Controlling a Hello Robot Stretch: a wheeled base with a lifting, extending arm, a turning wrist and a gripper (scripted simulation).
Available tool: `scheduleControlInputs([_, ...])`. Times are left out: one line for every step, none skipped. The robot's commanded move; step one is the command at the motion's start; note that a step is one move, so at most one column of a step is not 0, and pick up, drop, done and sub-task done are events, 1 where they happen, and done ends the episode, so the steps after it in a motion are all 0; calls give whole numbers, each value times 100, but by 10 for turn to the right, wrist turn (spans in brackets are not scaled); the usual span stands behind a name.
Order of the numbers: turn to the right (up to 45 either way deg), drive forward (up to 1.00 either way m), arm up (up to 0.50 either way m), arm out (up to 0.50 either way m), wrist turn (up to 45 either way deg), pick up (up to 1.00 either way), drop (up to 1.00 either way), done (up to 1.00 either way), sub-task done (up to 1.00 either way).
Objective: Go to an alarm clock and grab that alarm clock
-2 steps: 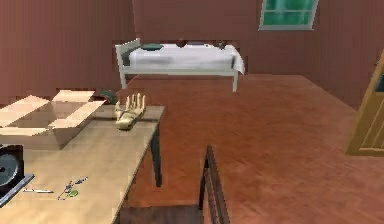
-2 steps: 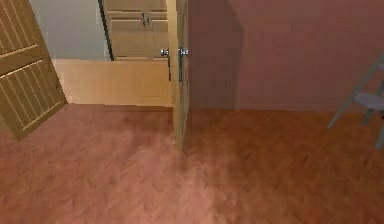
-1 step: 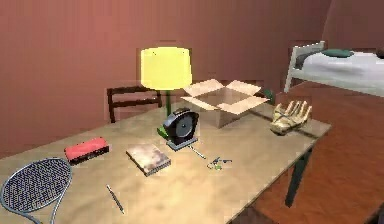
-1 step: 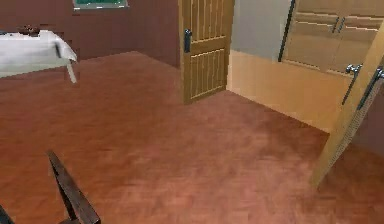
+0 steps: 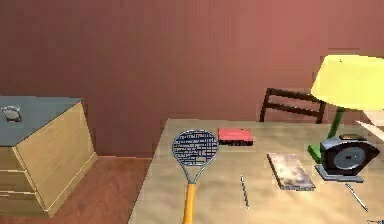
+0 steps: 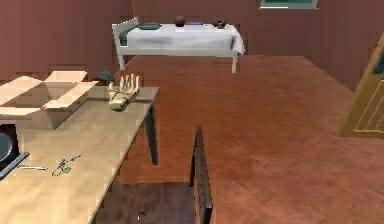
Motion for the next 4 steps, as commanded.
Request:
scheduleControlInputs([-420, 0, 0, 0, 0, 0, 0, 0, 0])
scheduleControlInputs([450, 0, 0, 0, 0, 0, 0, 0, 0])
scheduleControlInputs([450, 0, 0, 0, 0, 0, 0, 0, 0])
scheduleControlInputs([180, 0, 0, 0, 0, 0, 0, 0, 0])
